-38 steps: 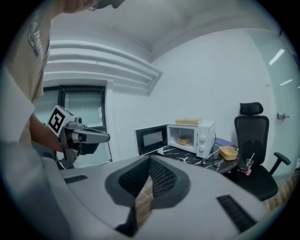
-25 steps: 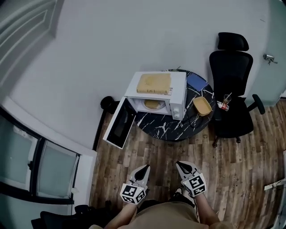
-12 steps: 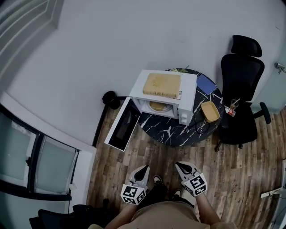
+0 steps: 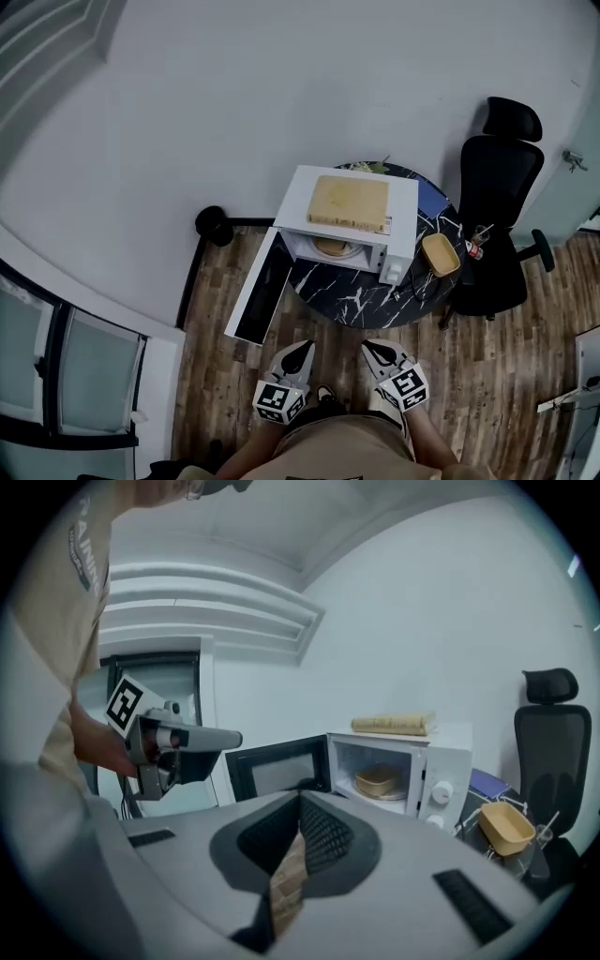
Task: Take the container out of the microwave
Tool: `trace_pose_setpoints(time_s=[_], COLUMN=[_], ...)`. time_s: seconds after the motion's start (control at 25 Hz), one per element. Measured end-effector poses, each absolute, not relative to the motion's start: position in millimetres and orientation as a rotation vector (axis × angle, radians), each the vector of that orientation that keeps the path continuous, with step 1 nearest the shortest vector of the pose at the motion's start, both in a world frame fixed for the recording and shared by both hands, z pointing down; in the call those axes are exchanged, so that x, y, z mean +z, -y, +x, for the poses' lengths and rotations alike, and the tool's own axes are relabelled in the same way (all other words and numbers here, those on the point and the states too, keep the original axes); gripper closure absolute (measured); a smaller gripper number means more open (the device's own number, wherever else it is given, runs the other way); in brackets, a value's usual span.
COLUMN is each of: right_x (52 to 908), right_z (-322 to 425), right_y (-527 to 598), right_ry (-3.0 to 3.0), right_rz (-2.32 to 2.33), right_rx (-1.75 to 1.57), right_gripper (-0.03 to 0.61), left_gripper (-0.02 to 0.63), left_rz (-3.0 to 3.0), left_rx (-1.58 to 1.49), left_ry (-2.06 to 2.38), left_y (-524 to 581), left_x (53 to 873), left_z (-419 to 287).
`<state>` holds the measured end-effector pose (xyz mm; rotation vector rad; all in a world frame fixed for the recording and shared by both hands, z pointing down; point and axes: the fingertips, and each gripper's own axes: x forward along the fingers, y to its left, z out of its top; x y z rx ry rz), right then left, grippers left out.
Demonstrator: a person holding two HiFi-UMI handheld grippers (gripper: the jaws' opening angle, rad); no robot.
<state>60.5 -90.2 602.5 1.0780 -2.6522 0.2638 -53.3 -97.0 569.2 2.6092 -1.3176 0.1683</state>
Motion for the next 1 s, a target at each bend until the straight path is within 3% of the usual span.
trace_pose_setpoints(time_s=[1.0], right_x=[617], right_z=[-13], right_y=[217], right_ry=[2.615], right_rz=[1.001], right_rx=[0.238], right_gripper=[0.569], left_gripper=[0.606], left_rz=[2.597], left_rx=[0.226], left_ry=[1.208], left_y=[202], left_x=[599], left_z=[-94])
